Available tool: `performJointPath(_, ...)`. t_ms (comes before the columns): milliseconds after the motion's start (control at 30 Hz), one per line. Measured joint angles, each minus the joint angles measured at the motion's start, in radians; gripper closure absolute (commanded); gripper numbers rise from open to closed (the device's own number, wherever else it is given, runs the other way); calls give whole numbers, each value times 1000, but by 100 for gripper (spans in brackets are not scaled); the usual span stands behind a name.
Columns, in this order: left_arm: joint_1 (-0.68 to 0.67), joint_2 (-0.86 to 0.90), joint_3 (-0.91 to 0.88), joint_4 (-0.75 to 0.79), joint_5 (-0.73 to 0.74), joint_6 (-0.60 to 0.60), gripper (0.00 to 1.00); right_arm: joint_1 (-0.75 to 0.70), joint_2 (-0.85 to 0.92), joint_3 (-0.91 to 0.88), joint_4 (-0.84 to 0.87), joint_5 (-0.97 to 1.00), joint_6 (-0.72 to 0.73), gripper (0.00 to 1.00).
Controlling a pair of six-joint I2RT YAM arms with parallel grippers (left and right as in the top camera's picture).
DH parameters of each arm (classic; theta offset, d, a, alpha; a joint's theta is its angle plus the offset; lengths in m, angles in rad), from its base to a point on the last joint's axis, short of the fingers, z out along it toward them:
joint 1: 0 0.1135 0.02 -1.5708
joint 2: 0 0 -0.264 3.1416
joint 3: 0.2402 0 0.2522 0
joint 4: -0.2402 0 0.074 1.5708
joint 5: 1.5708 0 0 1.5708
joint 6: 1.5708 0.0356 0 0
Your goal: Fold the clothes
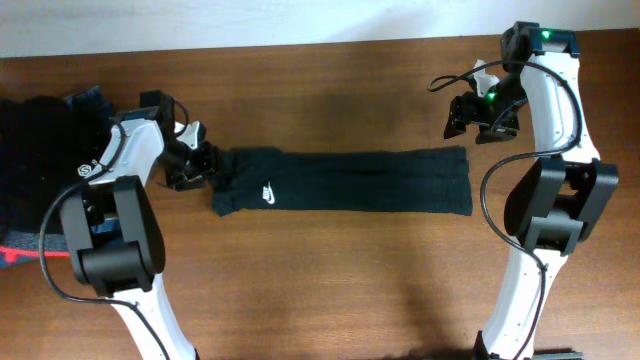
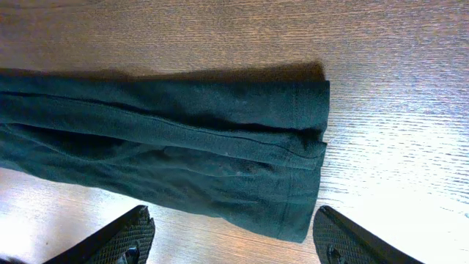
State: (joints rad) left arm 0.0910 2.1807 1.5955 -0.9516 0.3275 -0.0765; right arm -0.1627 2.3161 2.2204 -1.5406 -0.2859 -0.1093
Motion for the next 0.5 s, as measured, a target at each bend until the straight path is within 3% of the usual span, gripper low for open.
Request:
performJointPath(233, -60, 0, 0, 32, -23, 0, 38, 0, 0, 0, -9, 0, 0, 25)
performJointPath(300, -82, 0, 0, 35, -28, 0, 42, 0, 0, 0, -12, 0, 0, 25)
performJointPath(367, -98, 0, 1, 37, -30, -3, 55, 0, 0, 0, -12, 0, -1, 25)
performJointPath(500, -116, 7, 0, 38, -32, -13, 95, 0, 0, 0, -13, 0, 0, 25)
